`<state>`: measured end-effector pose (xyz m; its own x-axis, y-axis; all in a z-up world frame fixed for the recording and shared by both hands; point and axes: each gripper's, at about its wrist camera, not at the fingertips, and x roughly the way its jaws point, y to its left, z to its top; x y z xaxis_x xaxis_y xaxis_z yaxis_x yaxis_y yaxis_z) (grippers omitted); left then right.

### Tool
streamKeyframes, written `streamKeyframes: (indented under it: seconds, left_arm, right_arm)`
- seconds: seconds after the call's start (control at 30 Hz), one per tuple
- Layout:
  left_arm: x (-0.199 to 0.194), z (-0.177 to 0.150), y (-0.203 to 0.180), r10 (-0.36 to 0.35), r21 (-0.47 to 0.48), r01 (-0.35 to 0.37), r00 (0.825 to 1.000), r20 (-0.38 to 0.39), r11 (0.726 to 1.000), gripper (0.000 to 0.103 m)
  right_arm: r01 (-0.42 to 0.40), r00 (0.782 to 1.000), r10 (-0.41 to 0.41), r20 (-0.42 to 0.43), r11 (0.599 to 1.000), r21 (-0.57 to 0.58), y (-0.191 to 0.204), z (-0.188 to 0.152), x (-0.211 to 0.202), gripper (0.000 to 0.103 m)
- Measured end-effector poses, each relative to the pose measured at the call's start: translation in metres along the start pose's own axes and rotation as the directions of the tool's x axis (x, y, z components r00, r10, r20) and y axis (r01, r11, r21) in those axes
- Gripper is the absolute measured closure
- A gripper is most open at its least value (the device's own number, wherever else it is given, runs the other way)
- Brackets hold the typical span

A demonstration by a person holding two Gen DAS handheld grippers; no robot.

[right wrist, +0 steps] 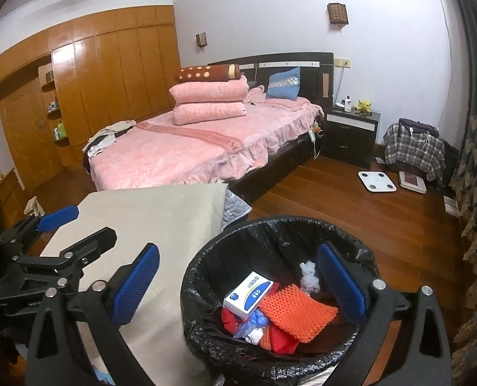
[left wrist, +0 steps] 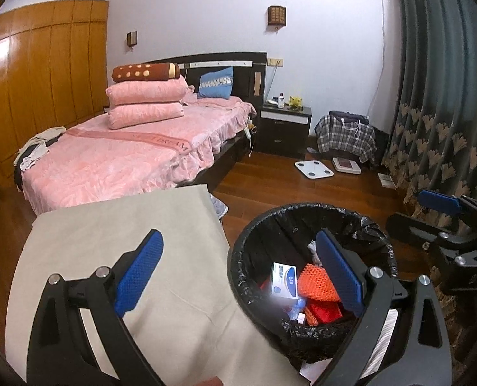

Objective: Collect trash

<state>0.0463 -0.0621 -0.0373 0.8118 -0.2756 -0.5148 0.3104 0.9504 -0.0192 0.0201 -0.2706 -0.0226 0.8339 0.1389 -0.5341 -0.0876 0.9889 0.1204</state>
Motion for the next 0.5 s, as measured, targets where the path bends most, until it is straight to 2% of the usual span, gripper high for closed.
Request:
streamKeyframes:
  seconds: [0.5]
  left_arm:
    - [-0.016,0.003,-0.001,0.005,0.006,-0.005,0.999,0.04,1.0,0.01]
  right_arm:
    - [-0.002,1.0,0.002,0.019,1.0,-0.005,0.002,0.001,-0.008,0.006]
